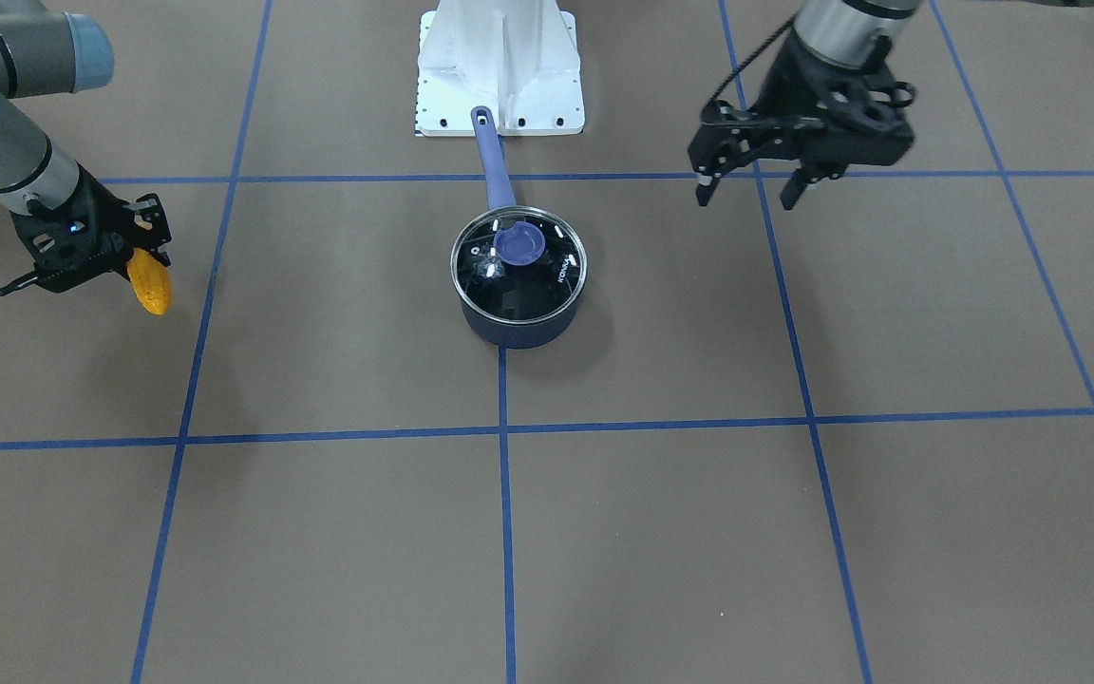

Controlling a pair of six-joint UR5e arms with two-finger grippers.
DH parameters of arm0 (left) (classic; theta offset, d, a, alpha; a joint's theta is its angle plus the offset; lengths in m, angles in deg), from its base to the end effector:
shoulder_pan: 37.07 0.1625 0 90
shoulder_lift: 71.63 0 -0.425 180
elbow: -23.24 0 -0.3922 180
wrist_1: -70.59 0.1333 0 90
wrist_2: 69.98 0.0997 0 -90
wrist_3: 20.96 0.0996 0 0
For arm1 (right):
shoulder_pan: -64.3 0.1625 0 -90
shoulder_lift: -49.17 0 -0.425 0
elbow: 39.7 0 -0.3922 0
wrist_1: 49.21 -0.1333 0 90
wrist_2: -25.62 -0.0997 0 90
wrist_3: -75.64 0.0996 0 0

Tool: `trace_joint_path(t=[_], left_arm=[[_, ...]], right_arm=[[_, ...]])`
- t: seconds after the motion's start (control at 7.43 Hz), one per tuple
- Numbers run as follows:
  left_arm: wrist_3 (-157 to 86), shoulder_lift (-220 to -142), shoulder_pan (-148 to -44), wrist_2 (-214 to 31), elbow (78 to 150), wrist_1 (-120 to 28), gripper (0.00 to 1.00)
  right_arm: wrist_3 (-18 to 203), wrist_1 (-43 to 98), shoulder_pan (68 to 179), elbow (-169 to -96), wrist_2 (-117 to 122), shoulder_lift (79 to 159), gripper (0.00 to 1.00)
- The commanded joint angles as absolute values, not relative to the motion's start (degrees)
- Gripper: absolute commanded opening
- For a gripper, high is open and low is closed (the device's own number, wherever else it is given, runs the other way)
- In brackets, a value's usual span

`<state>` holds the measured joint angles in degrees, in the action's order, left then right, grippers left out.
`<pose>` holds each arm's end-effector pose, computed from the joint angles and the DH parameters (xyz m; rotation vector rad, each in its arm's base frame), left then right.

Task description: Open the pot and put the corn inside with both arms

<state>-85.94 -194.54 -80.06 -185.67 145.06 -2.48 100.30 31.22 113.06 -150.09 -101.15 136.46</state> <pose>0.3275 -0.4285 0.1511 0.1087 0.9146 -0.1042 -0.2794 -0.4304 0.4465 0.1233 -0.8294 -0.4552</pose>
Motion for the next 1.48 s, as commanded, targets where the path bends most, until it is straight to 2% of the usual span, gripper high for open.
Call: trace_joint_path(t=[0.0, 0.4, 0.67, 1.08, 1.35], left_arm=[[-90.30, -198.97, -73.66, -182.58, 144.36, -0.33, 0.97], [-92.22, -205.21, -70.13, -179.32, 132.26, -4.88, 0.97], [-95.66, -206.88, -68.45, -178.97, 122.42, -17.86, 0.97], [-95.67, -210.93, -68.01, -178.97, 116.33, -18.35, 0.97], [-95.23, -210.85, -68.10, -179.05, 117.19, -17.57, 0.97]], right_arm=[[100.16, 31.74, 113.69, -150.00, -101.47, 135.66, 0.39], [100.25, 31.83, 113.61, -149.83, -101.56, 134.96, 0.39], [100.51, 32.35, 113.52, -149.57, -101.39, 134.61, 0.41], [100.60, 32.62, 113.43, -149.48, -101.30, 134.08, 0.41], [100.60, 32.62, 113.43, -149.48, -101.30, 134.08, 0.41]])
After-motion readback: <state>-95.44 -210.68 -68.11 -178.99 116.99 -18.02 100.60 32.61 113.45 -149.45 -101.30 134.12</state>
